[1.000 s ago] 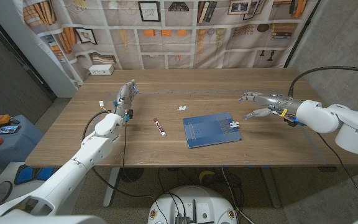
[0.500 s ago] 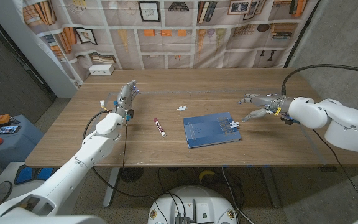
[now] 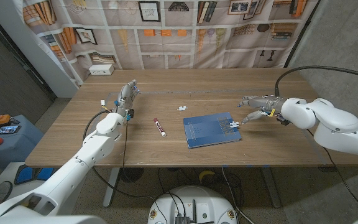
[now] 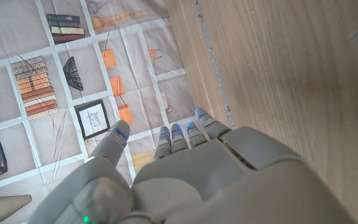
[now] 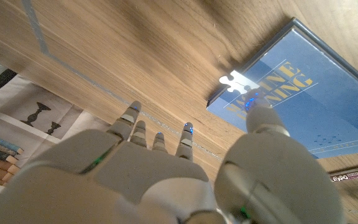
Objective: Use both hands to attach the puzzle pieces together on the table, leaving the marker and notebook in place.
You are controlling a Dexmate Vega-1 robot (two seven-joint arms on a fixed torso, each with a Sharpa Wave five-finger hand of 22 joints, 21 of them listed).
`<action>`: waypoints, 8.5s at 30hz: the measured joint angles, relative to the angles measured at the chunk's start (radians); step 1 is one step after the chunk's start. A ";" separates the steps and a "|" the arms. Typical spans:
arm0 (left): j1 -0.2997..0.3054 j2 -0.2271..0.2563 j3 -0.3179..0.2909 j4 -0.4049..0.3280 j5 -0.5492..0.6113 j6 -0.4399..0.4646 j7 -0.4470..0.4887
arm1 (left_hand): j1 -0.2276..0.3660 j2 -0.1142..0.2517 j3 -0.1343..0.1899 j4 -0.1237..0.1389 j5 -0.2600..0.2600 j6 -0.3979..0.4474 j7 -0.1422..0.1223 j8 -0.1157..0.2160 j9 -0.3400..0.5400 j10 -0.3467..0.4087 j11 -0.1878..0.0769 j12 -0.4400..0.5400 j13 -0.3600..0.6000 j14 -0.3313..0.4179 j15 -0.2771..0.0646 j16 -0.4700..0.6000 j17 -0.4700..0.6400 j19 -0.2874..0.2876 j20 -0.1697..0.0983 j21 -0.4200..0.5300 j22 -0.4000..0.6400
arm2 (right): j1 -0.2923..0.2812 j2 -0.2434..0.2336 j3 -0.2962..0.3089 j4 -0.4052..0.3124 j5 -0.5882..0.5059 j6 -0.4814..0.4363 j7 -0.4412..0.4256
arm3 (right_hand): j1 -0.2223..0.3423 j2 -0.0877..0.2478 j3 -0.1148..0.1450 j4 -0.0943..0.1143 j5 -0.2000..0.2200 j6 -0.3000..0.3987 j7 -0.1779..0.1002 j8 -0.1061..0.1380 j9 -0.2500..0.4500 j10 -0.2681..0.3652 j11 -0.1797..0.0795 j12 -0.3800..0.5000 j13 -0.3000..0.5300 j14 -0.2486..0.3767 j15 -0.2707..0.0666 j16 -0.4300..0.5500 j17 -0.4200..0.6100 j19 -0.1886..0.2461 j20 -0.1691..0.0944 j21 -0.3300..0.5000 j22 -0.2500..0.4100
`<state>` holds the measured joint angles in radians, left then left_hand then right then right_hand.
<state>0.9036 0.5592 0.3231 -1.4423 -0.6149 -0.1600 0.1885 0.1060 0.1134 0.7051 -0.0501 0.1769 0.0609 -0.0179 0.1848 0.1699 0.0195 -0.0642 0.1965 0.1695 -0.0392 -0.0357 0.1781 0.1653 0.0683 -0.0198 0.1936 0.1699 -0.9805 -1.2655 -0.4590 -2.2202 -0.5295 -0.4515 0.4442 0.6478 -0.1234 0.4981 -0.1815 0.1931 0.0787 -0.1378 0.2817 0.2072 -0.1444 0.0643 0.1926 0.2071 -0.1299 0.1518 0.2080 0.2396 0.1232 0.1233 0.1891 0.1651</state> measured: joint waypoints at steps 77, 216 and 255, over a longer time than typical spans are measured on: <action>0.031 0.012 0.009 -0.047 -0.009 0.041 0.015 | 0.007 0.001 0.000 0.000 0.000 0.004 -0.004 0.000 0.000 0.000 0.000 -0.004 0.000 0.000 0.000 0.000 0.000 0.004 0.004 0.000 0.000 | -0.027 0.136 -0.111 0.088 -0.355 0.015 -0.029 | 0.103 -0.010 -0.023 0.004 0.000 0.204 -0.079 0.119 0.014 0.120 -0.059 0.023 -0.002 0.121 -0.075 0.047 0.009 0.147 -0.061 0.015 0.000; -0.024 -0.008 0.040 -0.008 -0.006 0.094 0.014 | 0.014 0.001 -0.004 0.004 0.000 0.009 0.002 0.000 0.000 0.000 0.000 -0.004 0.000 0.000 0.000 0.000 0.000 0.013 0.002 0.000 0.000 | -0.060 0.190 -0.106 0.189 -0.419 0.096 -0.294 | 0.242 -0.028 -0.019 0.008 0.074 0.722 -0.082 0.325 0.032 0.343 -0.179 0.038 -0.012 0.306 -0.187 0.077 0.014 0.338 -0.145 0.011 0.000; -0.009 0.035 0.060 -0.072 0.049 0.113 0.019 | 0.024 0.011 -0.004 0.004 0.000 0.031 -0.005 0.000 0.000 0.017 0.002 -0.004 0.000 0.002 0.002 0.000 0.000 0.013 0.002 0.000 0.000 | -0.067 0.164 -0.052 0.161 -0.326 0.093 -0.319 | 0.248 -0.022 -0.022 0.011 0.074 0.747 -0.082 0.330 0.032 0.372 -0.186 0.038 -0.011 0.314 -0.193 0.077 0.018 0.347 -0.147 0.011 0.000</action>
<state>0.8941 0.5944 0.3830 -1.5140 -0.5661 -0.0466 0.2072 0.1295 0.1240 0.7010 -0.0458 0.1769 0.0915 -0.0233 0.1848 0.1699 0.0362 -0.0626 0.1926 0.1695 -0.0371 -0.0336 0.1781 0.1651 0.0809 -0.0179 0.1936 0.1697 -1.0479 -1.1020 -0.5111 -2.0587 -0.8552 -0.3585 0.1255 0.8962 -0.1457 0.4761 -0.1710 0.2668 0.8253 -0.2200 0.6114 0.2391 0.2272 -0.1213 0.2306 0.1956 0.1844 -0.0409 0.2852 0.2581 0.4698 -0.0233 0.2005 0.1650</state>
